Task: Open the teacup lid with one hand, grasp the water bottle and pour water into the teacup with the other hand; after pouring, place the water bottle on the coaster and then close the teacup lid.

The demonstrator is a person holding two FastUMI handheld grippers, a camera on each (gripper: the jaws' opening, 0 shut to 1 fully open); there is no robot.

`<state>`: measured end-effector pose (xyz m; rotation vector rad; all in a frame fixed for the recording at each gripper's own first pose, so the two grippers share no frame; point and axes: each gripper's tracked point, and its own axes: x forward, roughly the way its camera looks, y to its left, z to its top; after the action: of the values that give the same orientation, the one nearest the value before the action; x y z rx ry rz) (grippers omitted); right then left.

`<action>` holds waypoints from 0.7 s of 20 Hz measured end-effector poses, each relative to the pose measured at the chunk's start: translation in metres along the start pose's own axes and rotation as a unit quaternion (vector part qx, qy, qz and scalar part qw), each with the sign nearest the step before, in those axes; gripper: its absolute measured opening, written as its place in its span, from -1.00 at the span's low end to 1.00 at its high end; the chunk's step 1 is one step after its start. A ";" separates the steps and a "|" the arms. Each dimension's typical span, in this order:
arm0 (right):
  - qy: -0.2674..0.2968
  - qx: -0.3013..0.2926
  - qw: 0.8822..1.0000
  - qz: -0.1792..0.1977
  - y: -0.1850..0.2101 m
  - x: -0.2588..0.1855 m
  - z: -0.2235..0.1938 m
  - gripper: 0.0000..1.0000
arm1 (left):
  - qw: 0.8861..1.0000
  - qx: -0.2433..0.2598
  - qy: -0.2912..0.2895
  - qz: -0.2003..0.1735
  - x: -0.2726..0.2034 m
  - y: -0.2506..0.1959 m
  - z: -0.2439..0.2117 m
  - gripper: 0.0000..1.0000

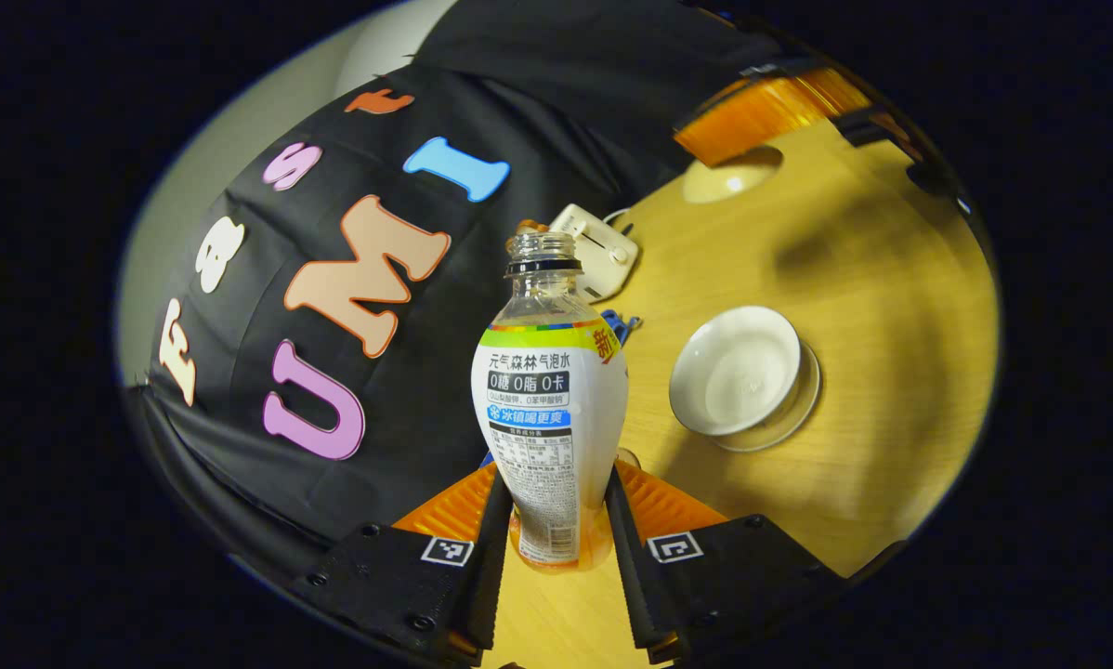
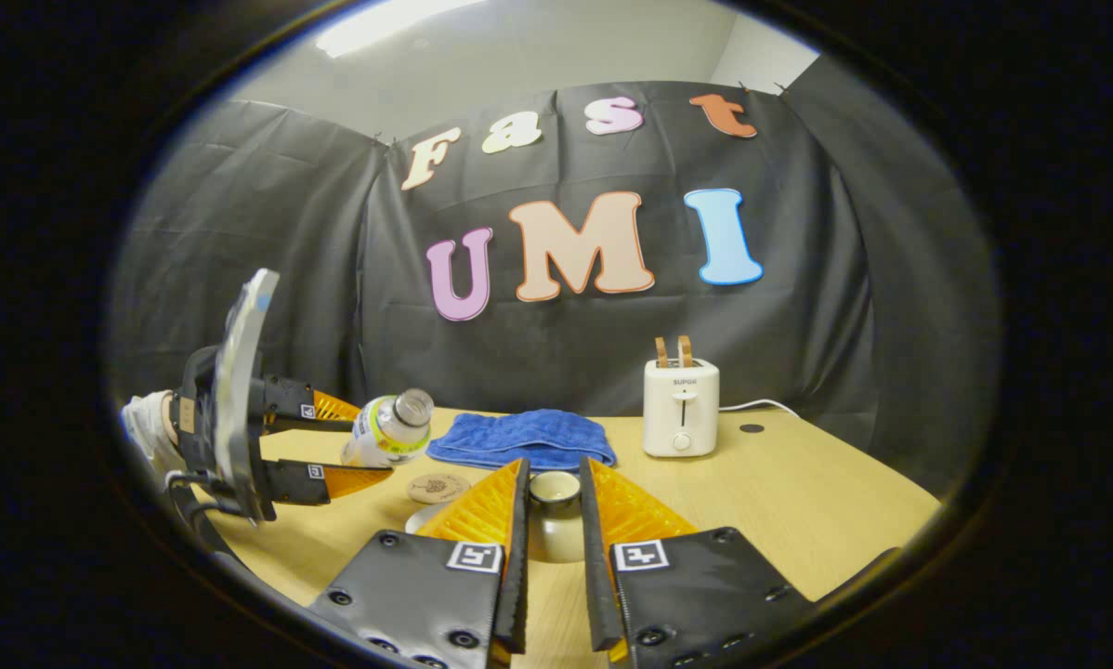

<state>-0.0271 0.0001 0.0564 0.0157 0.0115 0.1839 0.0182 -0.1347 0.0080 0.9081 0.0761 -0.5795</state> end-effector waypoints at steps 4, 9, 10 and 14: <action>0.001 -0.001 1.000 0.007 0.007 -0.001 0.001 -0.43 | 0.995 -0.093 -0.025 0.014 0.000 0.013 0.003 0.05; 0.006 -0.003 1.000 0.009 0.014 0.001 -0.002 -0.43 | 0.974 -0.222 -0.039 0.030 0.018 0.028 -0.004 0.05; 0.008 -0.005 1.000 0.010 0.015 0.001 -0.003 -0.43 | 0.967 -0.250 -0.041 0.029 0.023 0.033 -0.006 0.05; 0.012 -0.011 1.000 0.012 0.017 0.002 -0.007 -0.43 | 0.944 -0.323 -0.054 0.028 0.038 0.036 -0.008 0.05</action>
<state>-0.0285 0.0174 0.0495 -0.0074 0.0331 0.2085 0.0703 -0.1279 0.0177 0.2381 0.1320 -0.5040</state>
